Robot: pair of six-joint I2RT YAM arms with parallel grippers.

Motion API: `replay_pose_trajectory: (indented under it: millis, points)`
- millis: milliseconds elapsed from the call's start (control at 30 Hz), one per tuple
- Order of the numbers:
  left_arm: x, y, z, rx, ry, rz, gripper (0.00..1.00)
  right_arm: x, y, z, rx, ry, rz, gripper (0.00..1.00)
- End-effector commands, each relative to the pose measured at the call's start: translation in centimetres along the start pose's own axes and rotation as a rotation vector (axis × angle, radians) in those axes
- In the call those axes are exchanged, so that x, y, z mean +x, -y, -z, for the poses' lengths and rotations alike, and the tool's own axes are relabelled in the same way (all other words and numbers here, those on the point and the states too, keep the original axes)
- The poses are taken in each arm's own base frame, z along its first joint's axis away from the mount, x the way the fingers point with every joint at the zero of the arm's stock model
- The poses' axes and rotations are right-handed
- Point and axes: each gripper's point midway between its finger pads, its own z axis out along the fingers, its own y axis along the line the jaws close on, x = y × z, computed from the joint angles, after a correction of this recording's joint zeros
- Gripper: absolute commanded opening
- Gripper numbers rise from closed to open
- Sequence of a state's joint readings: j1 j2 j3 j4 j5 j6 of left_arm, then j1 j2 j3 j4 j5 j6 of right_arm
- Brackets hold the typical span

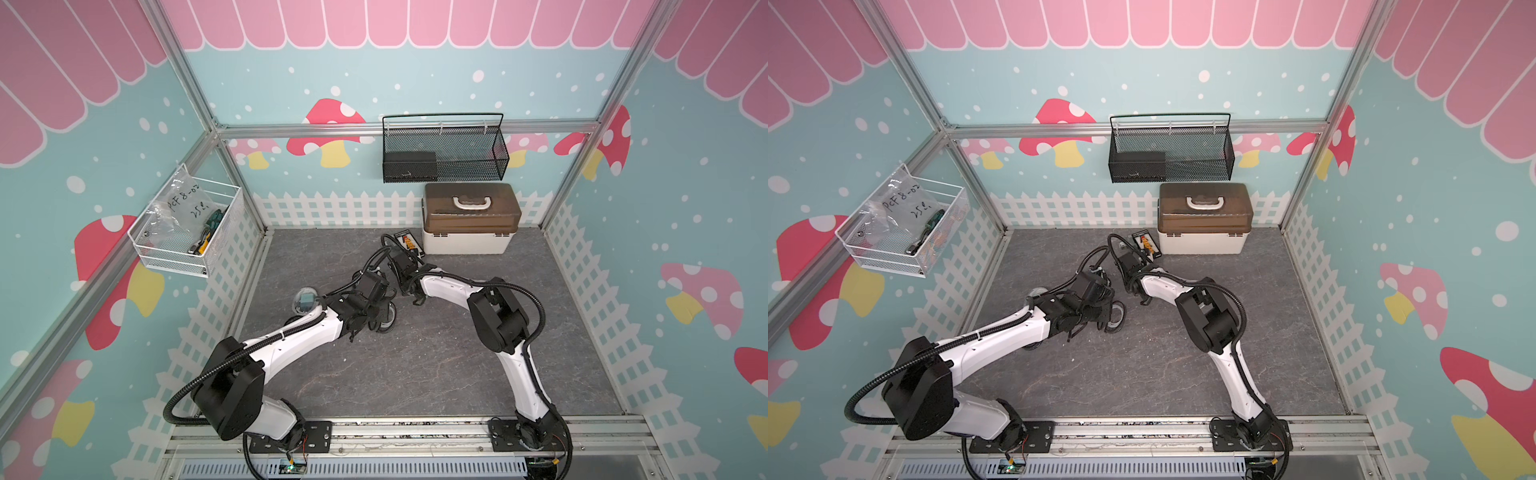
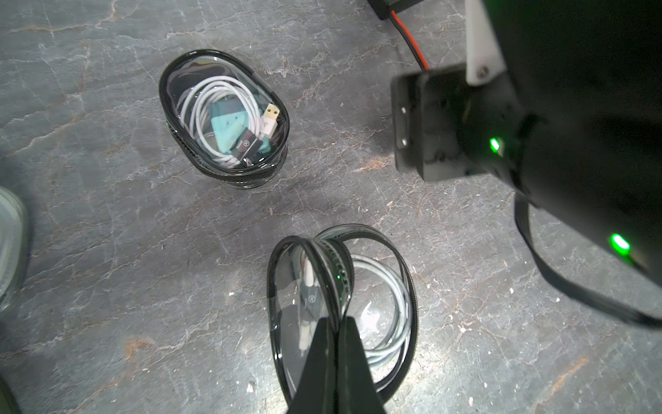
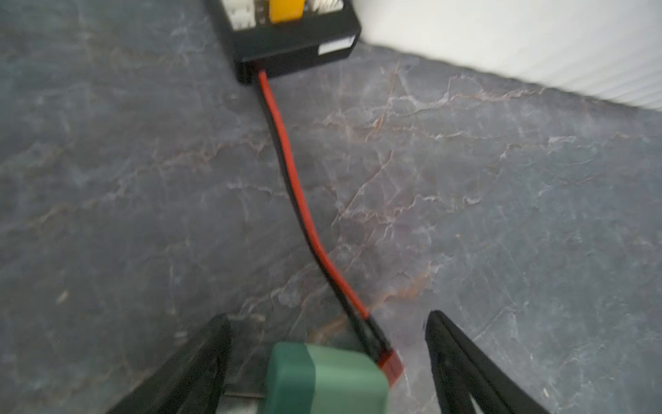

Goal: Pack away charging kits
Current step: Pick up the plug from the center of the board.

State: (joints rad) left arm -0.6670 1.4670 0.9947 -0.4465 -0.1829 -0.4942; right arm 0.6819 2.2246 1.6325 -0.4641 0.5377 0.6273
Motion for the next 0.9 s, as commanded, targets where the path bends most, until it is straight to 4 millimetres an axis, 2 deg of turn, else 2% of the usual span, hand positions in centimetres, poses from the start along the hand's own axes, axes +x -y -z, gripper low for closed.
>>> replay_pose_trajectory:
  millis: [0,167,300,433,600,767,867]
  points:
    - [-0.1,-0.1,0.1,0.008,0.011,0.024,0.0,1.2,-3.1,0.8,-0.204,0.011,0.045,0.83]
    - [0.0,-0.1,0.3,0.016,0.011,0.029,0.0,0.3,-4.6,2.3,-0.323,0.042,0.081,0.85]
    - [0.2,-0.3,0.3,0.013,0.011,0.032,0.0,0.3,-5.0,2.2,-0.34,0.021,0.07,0.86]
    - [0.2,-0.2,0.4,0.017,0.011,0.029,0.0,2.0,-4.4,2.3,-0.332,-0.051,0.022,0.86]
    - [0.1,-0.3,0.7,0.019,0.02,0.029,0.0,4.5,-3.8,3.6,-0.372,-0.086,-0.017,0.86]
    - [0.3,-0.6,0.8,0.011,0.022,0.033,0.0,5.2,-6.4,6.1,-0.521,-0.058,0.027,0.86]
    - [0.4,-0.7,0.9,0.006,0.023,0.039,0.0,4.8,-7.7,7.5,-0.565,-0.009,0.078,0.86]
